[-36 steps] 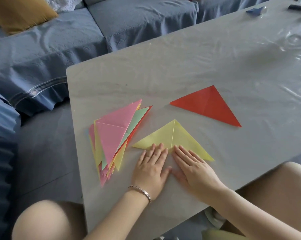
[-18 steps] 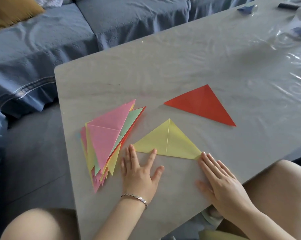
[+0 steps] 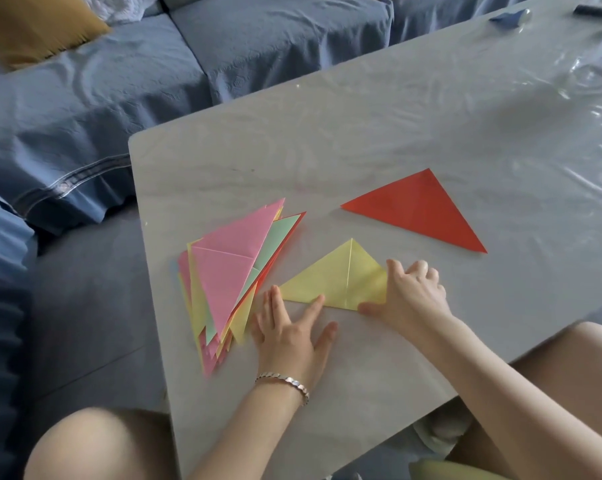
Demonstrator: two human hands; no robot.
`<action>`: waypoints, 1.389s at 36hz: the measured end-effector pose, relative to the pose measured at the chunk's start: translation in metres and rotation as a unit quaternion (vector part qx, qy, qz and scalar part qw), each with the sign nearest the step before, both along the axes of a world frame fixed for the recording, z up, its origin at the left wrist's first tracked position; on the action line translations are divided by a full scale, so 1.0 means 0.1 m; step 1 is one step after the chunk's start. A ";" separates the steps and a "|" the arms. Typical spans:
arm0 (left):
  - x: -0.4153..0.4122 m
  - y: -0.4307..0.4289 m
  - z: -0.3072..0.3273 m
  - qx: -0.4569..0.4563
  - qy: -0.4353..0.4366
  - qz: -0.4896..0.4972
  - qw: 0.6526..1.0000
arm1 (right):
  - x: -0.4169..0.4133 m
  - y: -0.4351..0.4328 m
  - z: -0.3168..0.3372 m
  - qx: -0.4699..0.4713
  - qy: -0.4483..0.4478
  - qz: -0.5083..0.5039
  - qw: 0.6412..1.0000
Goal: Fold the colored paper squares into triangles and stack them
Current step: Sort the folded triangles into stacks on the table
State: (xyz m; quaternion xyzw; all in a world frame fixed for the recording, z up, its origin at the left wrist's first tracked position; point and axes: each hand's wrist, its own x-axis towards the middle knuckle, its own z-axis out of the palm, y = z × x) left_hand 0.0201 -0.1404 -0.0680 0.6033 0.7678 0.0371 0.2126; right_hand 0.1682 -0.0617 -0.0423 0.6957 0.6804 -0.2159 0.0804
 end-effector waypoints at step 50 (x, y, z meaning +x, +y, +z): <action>-0.08 0.40 -0.31 0.257 0.089 -0.244 0.931 | 0.37 -0.34 -0.48 0.275 0.149 0.258 0.914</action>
